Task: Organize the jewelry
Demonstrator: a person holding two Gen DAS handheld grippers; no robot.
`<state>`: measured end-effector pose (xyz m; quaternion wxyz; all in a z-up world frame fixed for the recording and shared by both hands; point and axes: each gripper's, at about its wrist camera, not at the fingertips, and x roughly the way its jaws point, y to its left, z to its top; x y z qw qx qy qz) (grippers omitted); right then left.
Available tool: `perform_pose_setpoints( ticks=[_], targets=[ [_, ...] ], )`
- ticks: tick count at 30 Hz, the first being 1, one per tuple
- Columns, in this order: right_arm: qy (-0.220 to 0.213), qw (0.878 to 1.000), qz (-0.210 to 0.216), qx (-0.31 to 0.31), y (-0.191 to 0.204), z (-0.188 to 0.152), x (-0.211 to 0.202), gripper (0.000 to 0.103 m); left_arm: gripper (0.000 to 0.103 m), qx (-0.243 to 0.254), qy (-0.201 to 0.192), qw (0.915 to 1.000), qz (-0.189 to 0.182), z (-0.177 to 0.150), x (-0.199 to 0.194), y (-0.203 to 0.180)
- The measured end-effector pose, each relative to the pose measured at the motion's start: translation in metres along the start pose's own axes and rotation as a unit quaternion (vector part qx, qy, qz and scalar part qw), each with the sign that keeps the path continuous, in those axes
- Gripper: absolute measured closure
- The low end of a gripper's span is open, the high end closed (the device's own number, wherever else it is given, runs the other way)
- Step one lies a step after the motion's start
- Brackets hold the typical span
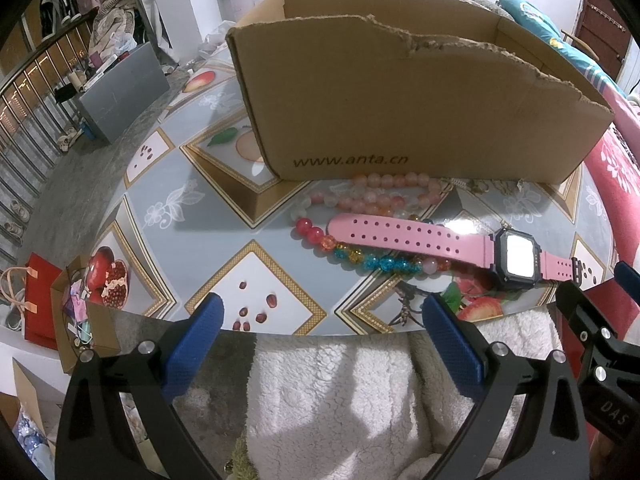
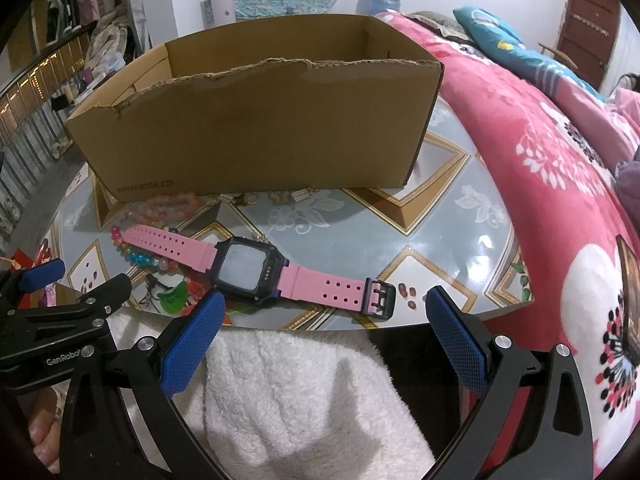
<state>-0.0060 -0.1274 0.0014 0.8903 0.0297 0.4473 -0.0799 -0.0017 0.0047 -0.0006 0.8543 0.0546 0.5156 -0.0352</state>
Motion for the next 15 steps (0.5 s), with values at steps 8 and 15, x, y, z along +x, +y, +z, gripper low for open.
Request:
perform_pose_setpoints(
  ticks=[8, 15],
  targets=[
    [-0.005, 1.000, -0.001, -0.005, 0.0023, -0.0016, -0.0025, 0.007, 0.006, -0.001, 0.000, 1.0000, 0.000, -0.0010, 0.0004, 0.0011],
    [-0.018, 1.000, 0.007, -0.015, 0.0027, -0.0023, -0.0060, 0.007, 0.006, -0.001, -0.008, 1.0000, 0.005, -0.0031, -0.0001, 0.0037]
  ],
)
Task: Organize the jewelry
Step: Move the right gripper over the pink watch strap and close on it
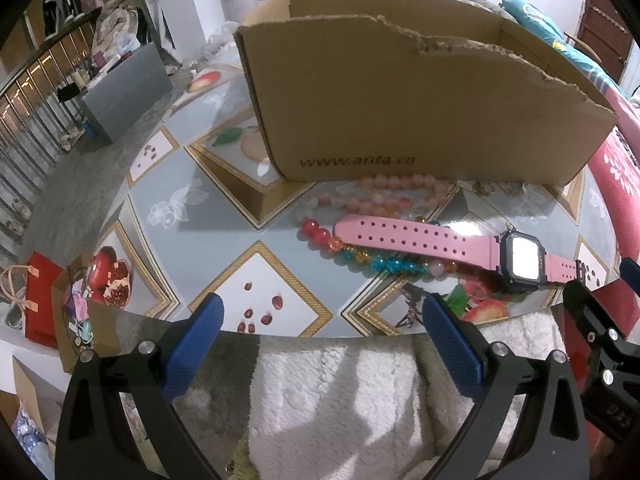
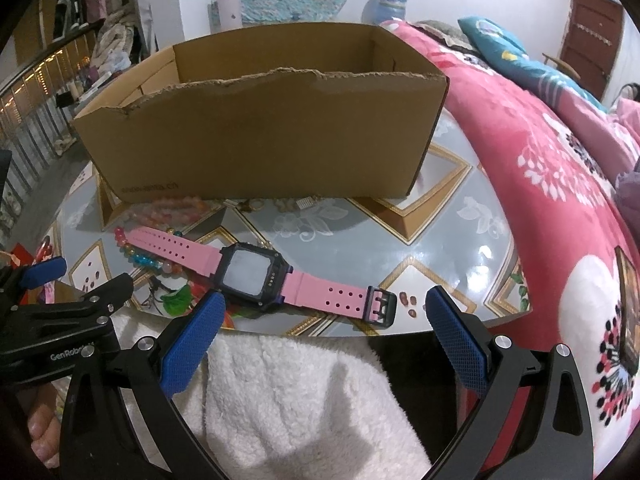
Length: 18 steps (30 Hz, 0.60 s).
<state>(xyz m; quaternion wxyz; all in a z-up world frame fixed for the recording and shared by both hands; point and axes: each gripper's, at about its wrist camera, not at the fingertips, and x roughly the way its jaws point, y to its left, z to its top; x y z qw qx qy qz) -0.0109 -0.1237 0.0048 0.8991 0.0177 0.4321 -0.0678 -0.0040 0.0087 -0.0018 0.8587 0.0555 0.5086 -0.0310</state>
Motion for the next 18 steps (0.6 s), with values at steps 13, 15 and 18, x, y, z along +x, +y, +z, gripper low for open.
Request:
perform_pose_setpoints(
  ticks=[13, 15, 18],
  targets=[
    [-0.070, 0.985, 0.070, -0.140, 0.005, -0.005, -0.007, 0.017, 0.006, 0.012, -0.064, 0.9965, -0.052, -0.002, -0.008, 0.010],
    [-0.065, 0.980, 0.085, -0.168, 0.011, -0.004, -0.001, 0.027, 0.006, 0.012, -0.092, 0.9908, -0.098, -0.004, -0.011, 0.016],
    [-0.046, 0.973, 0.102, -0.200, 0.018, -0.003, 0.011, 0.039, 0.006, -0.005, -0.111, 0.9846, -0.135, -0.004, -0.014, 0.024]
  ],
)
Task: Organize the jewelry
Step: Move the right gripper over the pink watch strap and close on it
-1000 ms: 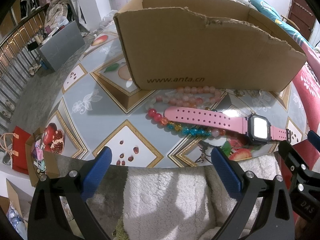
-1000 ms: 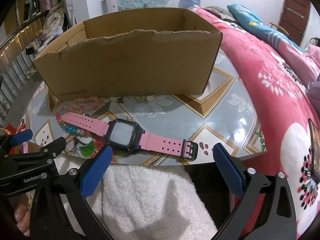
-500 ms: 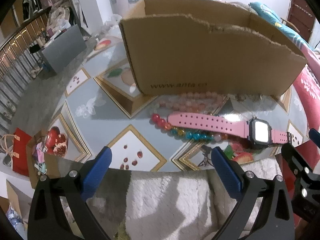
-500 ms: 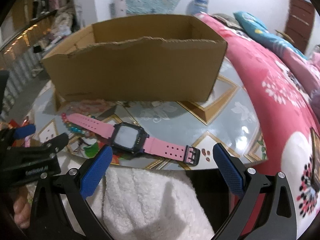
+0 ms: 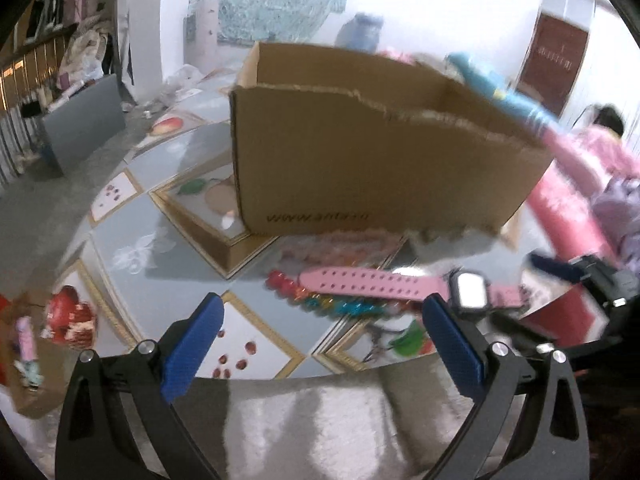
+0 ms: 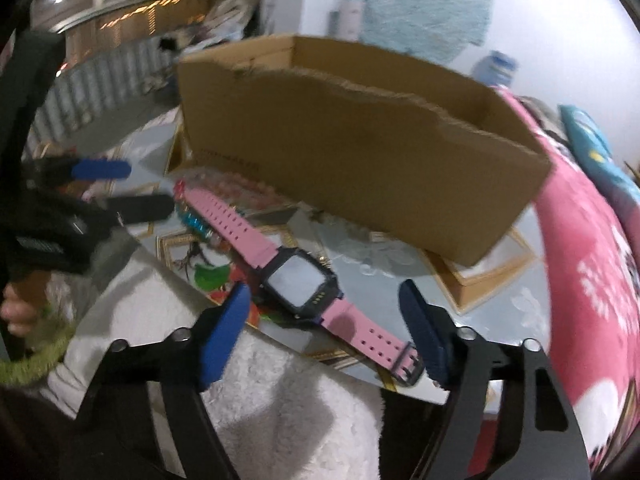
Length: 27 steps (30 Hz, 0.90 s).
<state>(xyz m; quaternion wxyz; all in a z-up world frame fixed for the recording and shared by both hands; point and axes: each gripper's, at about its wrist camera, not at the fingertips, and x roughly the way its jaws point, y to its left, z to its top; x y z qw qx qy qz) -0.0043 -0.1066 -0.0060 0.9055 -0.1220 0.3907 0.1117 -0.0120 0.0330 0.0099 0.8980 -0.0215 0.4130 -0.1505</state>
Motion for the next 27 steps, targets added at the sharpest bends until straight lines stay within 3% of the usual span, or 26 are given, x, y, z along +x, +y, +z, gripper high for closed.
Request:
perform_pose_setpoints(
  ticks=[5, 10, 18, 23, 27],
  targets=[
    [0.029, 0.999, 0.025, -0.032, 0.002, 0.003, 0.017, 0.052, 0.006, -0.030, 0.009, 0.9995, -0.010, 0.003, 0.006, 0.011],
    [0.046, 0.997, 0.040, -0.056, 0.006, 0.003, 0.026, 0.052, 0.006, -0.048, 0.010, 0.9986, -0.022, -0.001, 0.010, 0.012],
    [0.064, 0.993, 0.055, -0.081, 0.004, 0.009, 0.035, 0.055, 0.006, 0.024, -0.001, 0.9996, -0.017, -0.001, 0.011, -0.010],
    [0.061, 0.991, 0.046, -0.113, 0.014, 0.010, 0.040, 0.053, 0.006, 0.026, 0.006, 0.9992, -0.029, 0.000, 0.017, -0.015],
    [0.062, 0.991, 0.060, -0.107, 0.016, 0.012, 0.042, 0.058, 0.007, 0.035, -0.002, 0.9990, -0.026, 0.002, 0.019, -0.019]
  ],
)
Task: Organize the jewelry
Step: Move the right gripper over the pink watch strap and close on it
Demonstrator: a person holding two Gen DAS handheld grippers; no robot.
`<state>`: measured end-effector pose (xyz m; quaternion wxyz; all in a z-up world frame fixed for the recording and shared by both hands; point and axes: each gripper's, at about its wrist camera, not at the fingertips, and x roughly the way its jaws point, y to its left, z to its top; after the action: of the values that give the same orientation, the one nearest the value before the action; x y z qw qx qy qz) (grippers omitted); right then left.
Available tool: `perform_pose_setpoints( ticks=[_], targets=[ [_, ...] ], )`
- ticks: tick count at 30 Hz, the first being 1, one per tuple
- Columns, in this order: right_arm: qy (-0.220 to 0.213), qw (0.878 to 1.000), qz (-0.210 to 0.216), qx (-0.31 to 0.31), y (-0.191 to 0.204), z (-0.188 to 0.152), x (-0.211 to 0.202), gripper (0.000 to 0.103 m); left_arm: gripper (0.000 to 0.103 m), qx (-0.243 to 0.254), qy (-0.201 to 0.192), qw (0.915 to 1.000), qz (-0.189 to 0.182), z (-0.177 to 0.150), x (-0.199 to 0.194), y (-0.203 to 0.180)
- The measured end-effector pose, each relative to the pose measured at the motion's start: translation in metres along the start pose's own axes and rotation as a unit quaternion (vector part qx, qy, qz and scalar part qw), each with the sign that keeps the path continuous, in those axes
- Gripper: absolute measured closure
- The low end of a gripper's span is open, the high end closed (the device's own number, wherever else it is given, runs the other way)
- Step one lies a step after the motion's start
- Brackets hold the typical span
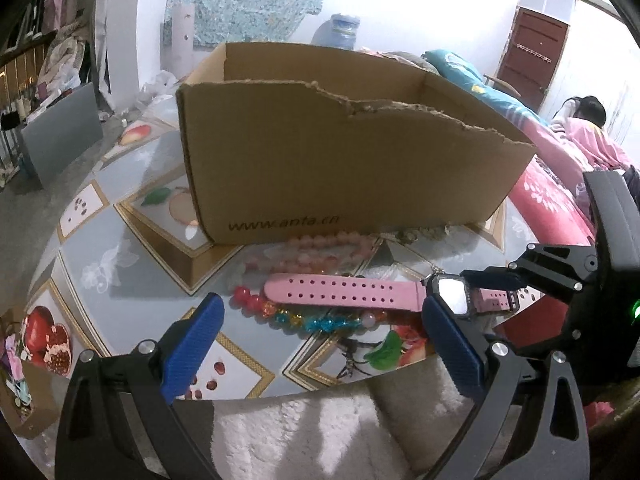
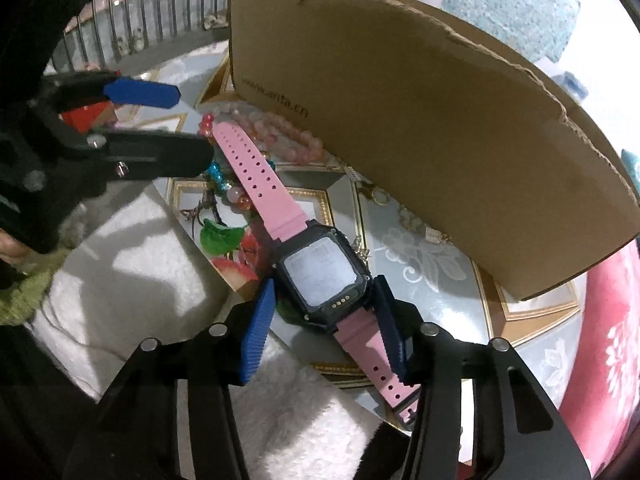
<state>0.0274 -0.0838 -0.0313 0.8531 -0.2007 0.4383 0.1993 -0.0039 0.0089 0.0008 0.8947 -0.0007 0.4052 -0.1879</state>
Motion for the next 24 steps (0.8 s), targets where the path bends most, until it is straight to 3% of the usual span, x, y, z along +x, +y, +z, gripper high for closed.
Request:
perform_pose_setpoints(
  ticks=[6, 10, 21, 24],
  targets=[
    [-0.001, 0.999, 0.037, 0.022, -0.013, 0.004, 0.000, 0.058, 0.014, 0.053, 0.000, 0.9986, 0.011, 0.001, 0.002, -0.016],
    [-0.008, 0.999, 0.036, 0.016, -0.017, 0.004, 0.001, 0.058, 0.014, 0.069, 0.002, 0.9974, 0.020, 0.004, 0.010, -0.031],
    [-0.022, 0.999, 0.036, 0.014, -0.014, -0.013, 0.000, 0.057, 0.018, 0.106, 0.010, 0.9890, 0.103, 0.006, 0.039, -0.051],
    [-0.024, 0.999, 0.038, 0.015, -0.017, -0.016, 0.000, 0.057, 0.018, 0.112, 0.009, 0.9877, 0.109, 0.007, 0.042, -0.054]
  ],
)
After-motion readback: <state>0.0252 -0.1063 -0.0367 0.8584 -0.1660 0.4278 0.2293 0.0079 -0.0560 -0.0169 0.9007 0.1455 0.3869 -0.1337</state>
